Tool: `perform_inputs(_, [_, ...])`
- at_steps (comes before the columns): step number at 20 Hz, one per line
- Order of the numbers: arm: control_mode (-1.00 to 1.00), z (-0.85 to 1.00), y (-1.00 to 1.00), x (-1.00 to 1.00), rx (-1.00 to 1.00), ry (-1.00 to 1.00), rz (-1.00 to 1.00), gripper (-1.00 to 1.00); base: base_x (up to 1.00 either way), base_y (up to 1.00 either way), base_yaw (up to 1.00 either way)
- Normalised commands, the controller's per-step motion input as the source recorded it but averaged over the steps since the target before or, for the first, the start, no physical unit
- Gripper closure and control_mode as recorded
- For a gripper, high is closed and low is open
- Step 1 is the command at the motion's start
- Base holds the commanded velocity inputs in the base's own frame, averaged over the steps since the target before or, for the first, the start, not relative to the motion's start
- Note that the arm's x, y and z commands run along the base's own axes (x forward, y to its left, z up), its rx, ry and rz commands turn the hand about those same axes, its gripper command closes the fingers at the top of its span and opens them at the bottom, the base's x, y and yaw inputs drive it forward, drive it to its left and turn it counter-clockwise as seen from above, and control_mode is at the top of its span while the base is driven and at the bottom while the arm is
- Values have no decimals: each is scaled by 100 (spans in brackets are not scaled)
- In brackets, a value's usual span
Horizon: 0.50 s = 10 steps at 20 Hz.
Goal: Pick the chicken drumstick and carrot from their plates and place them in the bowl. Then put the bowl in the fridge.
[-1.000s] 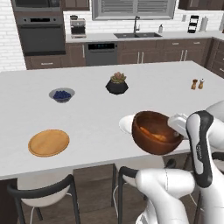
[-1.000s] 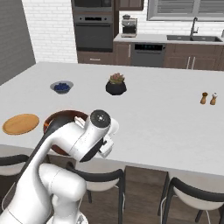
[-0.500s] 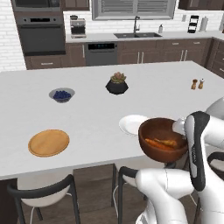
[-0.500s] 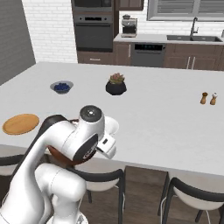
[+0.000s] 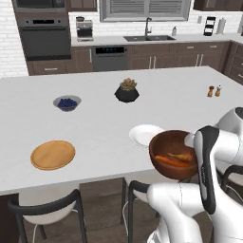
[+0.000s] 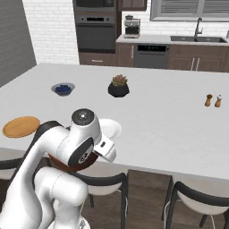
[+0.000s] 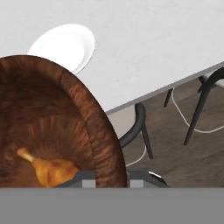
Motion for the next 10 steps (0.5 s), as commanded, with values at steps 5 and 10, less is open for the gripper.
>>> perform_inputs(5, [-100,0,0,0,0,0,0,100,0,0,0])
perform_inputs(10, [100,0,0,0,0,0,0,100,-34,-1,0])
